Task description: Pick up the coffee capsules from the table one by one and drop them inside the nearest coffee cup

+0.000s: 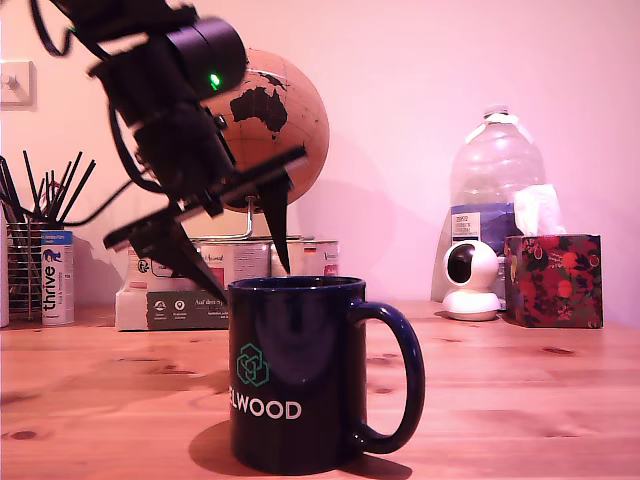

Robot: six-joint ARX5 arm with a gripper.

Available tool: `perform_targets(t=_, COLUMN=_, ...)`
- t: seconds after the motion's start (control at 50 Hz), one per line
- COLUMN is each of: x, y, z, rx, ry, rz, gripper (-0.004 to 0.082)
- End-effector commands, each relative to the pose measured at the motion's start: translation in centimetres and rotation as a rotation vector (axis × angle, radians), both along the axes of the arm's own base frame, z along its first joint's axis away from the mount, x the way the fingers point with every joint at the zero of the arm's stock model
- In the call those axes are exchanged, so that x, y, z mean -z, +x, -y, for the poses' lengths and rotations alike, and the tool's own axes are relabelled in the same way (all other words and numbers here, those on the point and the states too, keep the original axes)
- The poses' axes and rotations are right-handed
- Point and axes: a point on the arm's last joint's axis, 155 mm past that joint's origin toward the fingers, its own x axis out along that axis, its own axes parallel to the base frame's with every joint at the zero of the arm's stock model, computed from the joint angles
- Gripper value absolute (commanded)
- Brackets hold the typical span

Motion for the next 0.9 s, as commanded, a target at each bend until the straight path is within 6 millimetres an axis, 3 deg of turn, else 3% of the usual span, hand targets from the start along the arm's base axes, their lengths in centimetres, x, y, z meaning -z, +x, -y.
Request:
perform_targets(t=0.0, x=0.9, y=0.3, z=0.2, rx=-0.005, ry=0.021, rz=-0.017, gripper=0.0549)
perform_targets(t=0.42, x=3.3, y=1.6, z=1.4, rx=-0.012, ry=0.058, rz=-0.076, gripper=0.0548)
perform_targets(t=0.88, x=6.1, y=1.6, z=1.1, rx=-0.019, ry=0.111, rz=-0.128, gripper=0.0548)
